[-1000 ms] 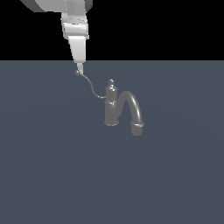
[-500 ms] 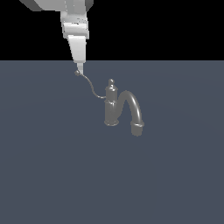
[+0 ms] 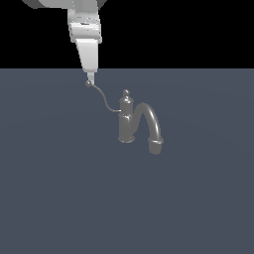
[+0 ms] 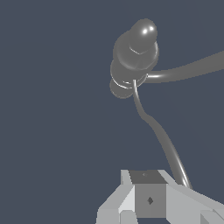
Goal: Turn on the faucet by rotating a designated handle.
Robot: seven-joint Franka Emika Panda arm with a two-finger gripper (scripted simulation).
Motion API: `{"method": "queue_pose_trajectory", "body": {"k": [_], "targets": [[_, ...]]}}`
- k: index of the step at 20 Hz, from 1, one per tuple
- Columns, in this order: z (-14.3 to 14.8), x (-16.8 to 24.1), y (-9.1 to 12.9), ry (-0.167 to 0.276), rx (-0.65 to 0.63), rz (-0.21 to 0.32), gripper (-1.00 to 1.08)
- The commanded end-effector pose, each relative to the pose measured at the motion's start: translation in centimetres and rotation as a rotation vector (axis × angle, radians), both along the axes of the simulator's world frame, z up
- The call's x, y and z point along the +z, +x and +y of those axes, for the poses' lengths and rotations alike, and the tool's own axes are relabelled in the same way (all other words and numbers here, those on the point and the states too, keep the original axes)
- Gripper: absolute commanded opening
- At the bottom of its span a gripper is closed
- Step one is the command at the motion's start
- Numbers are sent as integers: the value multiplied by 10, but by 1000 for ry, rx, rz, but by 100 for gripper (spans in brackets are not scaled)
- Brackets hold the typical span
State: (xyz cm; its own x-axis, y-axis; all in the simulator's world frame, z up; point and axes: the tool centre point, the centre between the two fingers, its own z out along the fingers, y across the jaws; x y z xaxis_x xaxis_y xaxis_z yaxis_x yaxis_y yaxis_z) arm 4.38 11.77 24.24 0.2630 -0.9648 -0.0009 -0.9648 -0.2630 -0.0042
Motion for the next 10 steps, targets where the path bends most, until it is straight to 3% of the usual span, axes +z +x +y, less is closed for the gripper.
{"method": "queue_pose_trajectory", "body": {"k": [1, 10], "targets": [[-4, 0, -9, -2, -1, 4, -100], [-11, 0, -35, -2, -1, 4, -100]]}}
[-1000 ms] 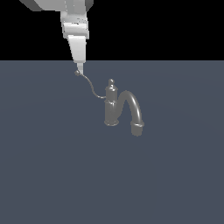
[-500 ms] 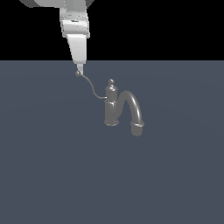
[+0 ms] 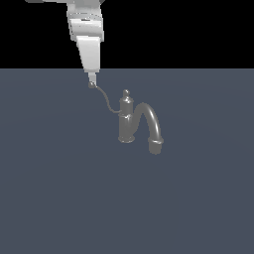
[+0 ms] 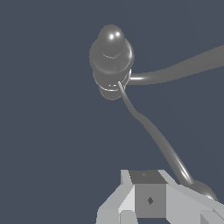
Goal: Turn on the faucet by rotating a designated handle.
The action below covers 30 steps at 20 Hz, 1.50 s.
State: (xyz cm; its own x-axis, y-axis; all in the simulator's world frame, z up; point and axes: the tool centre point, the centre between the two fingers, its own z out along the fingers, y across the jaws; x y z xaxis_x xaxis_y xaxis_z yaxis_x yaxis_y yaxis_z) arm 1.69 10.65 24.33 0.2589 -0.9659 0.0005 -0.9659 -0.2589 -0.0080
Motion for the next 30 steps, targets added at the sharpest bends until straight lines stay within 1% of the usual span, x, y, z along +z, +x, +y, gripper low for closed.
{"method": "queue_pose_trajectory", "body": {"k": [1, 6, 7, 8, 30], "targets": [[-1, -1, -11, -2, 3, 8, -100], [-5, -1, -26, -2, 2, 8, -100], [-5, -1, -26, -2, 2, 8, -100], [-9, 1, -19, -2, -5, -3, -100], [-91, -1, -75, -2, 2, 8, -100]]}}
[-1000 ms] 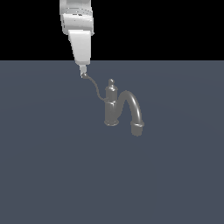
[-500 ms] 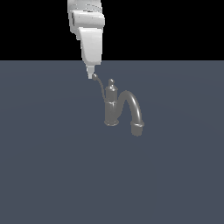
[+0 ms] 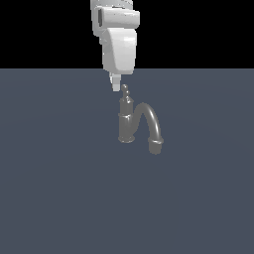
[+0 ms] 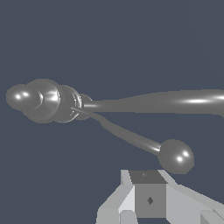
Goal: Turn on the faucet by rotating a designated handle.
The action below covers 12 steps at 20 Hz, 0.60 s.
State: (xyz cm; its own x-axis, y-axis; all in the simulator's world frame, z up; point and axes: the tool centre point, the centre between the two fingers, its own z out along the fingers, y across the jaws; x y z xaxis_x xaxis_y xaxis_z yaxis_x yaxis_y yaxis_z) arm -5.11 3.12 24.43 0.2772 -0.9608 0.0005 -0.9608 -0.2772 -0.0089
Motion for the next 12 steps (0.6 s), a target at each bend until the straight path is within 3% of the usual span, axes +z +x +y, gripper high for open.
{"method": "queue_pose_trajectory", "body": {"k": [1, 2, 12], "targets": [[-16, -2, -7, -2, -17, 8, -100], [-3, 0, -2, 0, -1, 1, -100], [-61, -1, 11, -1, -9, 5, -100]]}}
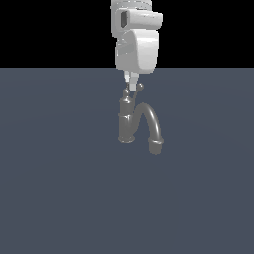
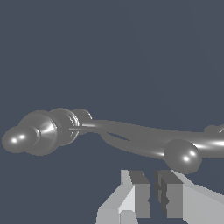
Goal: Turn on the faucet by rotating a designated handle.
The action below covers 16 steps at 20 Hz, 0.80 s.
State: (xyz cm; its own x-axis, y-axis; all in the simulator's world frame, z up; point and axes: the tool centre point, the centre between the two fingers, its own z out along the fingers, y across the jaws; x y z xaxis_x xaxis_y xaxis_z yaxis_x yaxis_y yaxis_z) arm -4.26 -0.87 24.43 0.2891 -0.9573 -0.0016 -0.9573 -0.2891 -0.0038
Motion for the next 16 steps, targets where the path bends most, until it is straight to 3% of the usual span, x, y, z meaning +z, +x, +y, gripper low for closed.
{"method": "queue_pose_trajectory", "body": {"k": [1, 9, 10, 11, 16], "targets": [[-27, -1, 4, -2, -23, 0, -100], [-69, -2, 13, -3, -29, 3, -100], [-69, -2, 13, -3, -29, 3, -100], [-47, 0, 15, 1, 2, 0, -100], [-57, 0, 29, 1, -3, 1, -100]]}}
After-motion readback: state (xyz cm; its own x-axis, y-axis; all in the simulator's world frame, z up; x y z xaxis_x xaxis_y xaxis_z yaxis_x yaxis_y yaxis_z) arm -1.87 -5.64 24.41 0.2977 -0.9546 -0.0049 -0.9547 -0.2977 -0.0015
